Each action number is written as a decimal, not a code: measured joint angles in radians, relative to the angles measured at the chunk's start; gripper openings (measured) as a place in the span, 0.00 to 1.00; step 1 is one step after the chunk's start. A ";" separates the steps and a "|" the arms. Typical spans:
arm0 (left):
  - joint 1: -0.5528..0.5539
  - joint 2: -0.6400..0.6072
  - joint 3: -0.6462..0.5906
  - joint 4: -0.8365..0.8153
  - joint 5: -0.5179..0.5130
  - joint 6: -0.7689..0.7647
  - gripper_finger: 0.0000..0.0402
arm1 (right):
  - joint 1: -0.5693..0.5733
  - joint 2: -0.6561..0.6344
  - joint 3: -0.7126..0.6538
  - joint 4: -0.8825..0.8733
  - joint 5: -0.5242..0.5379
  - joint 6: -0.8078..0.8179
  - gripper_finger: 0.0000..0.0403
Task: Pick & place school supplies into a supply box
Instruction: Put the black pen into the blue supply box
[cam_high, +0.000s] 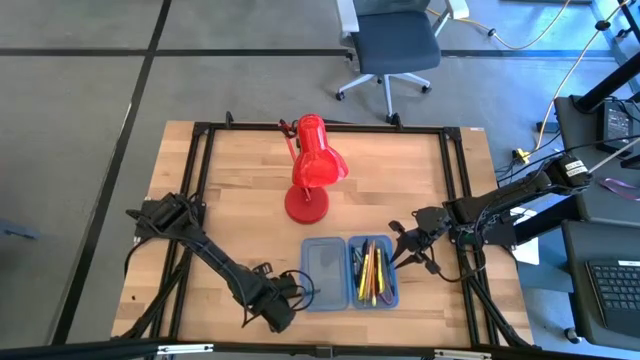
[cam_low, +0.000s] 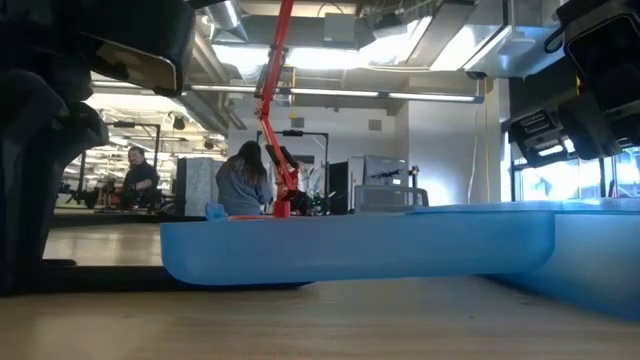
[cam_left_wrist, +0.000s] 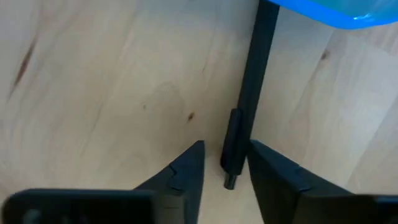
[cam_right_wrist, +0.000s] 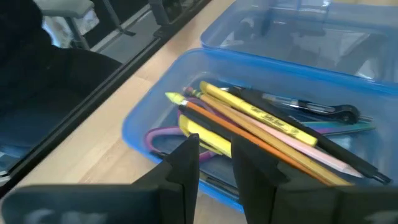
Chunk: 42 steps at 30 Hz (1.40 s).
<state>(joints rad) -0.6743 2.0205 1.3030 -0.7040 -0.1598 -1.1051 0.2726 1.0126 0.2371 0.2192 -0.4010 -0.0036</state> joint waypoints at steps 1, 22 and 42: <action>0.000 0.000 0.000 -0.002 -0.004 0.001 0.26 | 0.000 0.000 0.000 0.000 0.013 0.000 0.24; -0.045 0.013 0.125 -0.253 0.066 -0.036 0.04 | 0.000 0.000 0.000 -0.016 0.068 -0.004 0.24; -0.047 0.002 0.308 -0.198 -0.159 -0.625 0.06 | 0.000 -0.010 0.000 -0.025 0.068 -0.001 0.24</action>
<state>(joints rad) -0.7208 2.0228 1.6112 -0.9021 -0.3188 -1.7297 0.2722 1.0030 0.2375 0.1940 -0.3332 -0.0050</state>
